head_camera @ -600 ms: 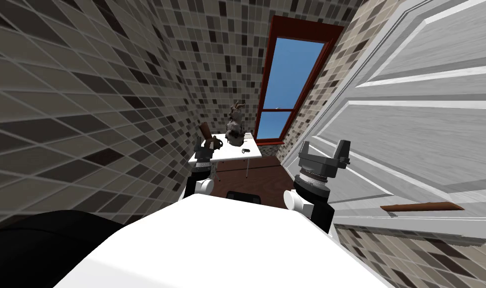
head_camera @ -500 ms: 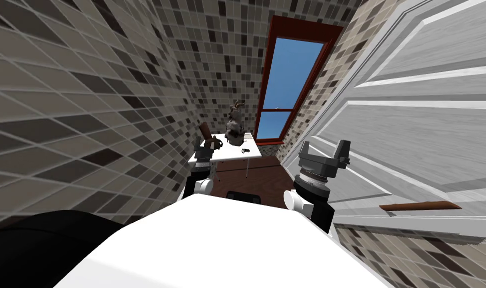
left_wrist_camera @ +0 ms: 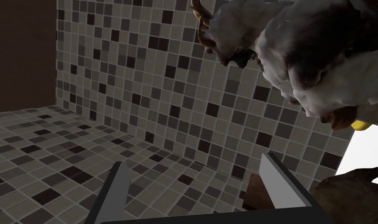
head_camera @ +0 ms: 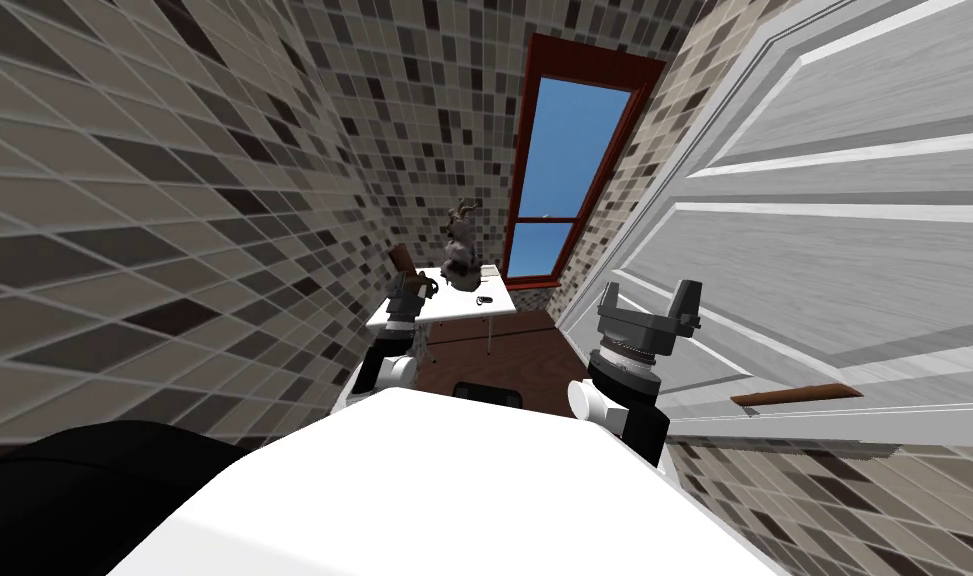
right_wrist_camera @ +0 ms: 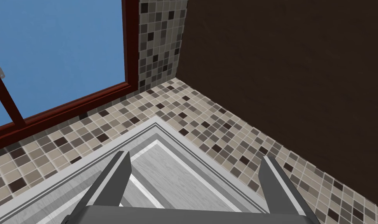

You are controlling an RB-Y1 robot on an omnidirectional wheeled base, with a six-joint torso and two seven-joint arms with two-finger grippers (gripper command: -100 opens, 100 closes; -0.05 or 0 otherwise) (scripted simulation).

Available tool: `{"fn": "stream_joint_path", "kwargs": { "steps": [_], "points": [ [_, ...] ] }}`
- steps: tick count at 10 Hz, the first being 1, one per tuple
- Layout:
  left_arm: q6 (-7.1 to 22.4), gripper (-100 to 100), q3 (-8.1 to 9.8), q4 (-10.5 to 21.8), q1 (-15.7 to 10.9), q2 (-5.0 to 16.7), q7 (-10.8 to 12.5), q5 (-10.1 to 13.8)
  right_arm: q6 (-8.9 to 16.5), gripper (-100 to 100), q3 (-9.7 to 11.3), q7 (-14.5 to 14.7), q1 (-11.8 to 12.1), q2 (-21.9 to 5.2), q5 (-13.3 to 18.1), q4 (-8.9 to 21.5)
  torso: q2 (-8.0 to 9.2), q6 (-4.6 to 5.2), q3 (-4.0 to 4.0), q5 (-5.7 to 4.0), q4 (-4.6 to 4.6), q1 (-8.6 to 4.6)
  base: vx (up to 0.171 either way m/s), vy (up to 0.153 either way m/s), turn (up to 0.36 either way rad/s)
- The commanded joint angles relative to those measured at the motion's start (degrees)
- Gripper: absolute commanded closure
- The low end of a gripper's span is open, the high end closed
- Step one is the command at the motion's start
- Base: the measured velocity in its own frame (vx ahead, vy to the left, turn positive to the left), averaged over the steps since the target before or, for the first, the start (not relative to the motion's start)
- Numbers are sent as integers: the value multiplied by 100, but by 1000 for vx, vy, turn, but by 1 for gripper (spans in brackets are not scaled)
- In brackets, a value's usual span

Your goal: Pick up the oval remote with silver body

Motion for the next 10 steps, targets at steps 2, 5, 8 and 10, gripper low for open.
{"fn": "stream_joint_path", "kwargs": {
  "steps": [2,5,8,10],
  "points": [
    [414,-100,177,-36,-52,104,-41,-27,0,0,0,0,0,0,0,0,1,-1,1,2,0,8,-16,-70,-42],
    [735,-100,312,-66,-90,153,-64,-39,0,0,0,0,0,0,0,0,0,-1,0,3,0,15,-11,-54,-44],
    [1230,-100,613,-129,-176,223,-120,-58,0,0,-1,0,0,0,0,0,-2,-2,-1,2,-1,10,-6,-76,-58],
    [1553,-100,777,-160,-223,248,-153,-66,0,0,0,0,0,0,0,0,-5,-1,-3,2,-1,10,10,-78,-73]
  ]
}}
